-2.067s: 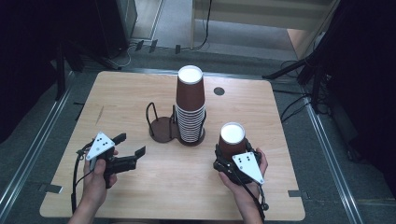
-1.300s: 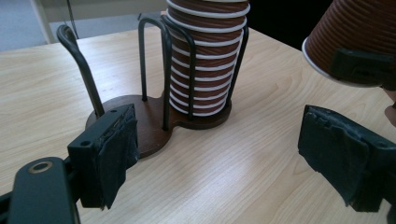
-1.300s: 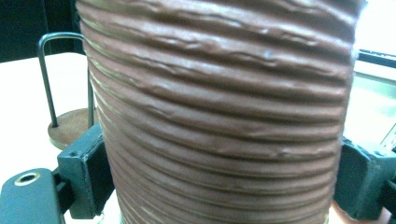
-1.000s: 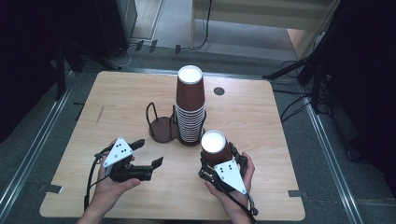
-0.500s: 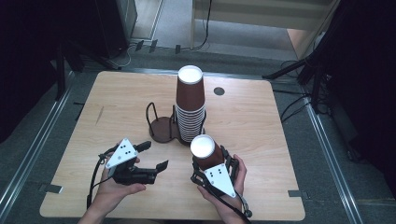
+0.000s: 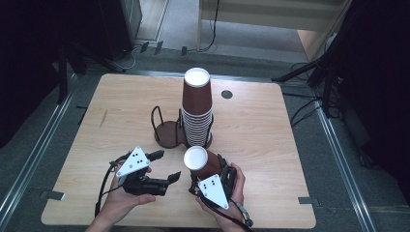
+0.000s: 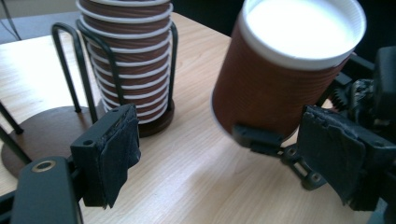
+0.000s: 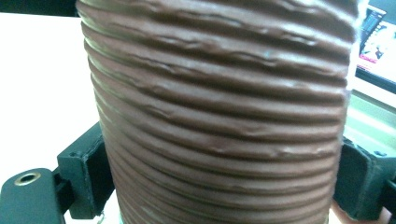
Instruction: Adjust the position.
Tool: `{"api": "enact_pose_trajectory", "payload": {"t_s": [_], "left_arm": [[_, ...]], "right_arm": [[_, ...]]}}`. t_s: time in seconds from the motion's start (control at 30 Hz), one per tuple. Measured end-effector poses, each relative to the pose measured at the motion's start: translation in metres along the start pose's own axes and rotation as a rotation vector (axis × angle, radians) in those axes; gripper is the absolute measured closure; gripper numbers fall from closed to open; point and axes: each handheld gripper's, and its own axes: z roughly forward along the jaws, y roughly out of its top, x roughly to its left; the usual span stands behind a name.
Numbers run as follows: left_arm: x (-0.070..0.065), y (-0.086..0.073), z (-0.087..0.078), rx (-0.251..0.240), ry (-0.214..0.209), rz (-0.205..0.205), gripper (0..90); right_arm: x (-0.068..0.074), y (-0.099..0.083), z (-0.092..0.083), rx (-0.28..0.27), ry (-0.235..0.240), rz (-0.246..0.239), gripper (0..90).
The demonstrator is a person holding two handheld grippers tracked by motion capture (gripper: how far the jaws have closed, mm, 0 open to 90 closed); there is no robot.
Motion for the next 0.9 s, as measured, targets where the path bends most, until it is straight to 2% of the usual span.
{"api": "enact_pose_trajectory", "payload": {"t_s": [0.13, 0.43, 0.73, 0.9], "left_arm": [[-0.002, 0.000, 0.001, 0.009, 0.003, 0.009, 14.1], [-0.009, 0.002, 0.004, 0.037, -0.046, 0.030, 14.4], [-0.012, 0.002, 0.005, 0.038, -0.055, 0.044, 15.5], [-0.013, 0.001, 0.007, 0.056, -0.077, 0.042, 15.6]], "right_arm": [[0.005, -0.001, 0.000, 0.001, 0.016, -0.020, 10.1], [0.017, -0.004, 0.002, 0.005, 0.028, -0.080, 10.1], [0.023, -0.006, 0.002, 0.004, 0.045, -0.110, 10.2], [0.029, -0.007, 0.002, -0.003, 0.066, -0.132, 10.1]]}}
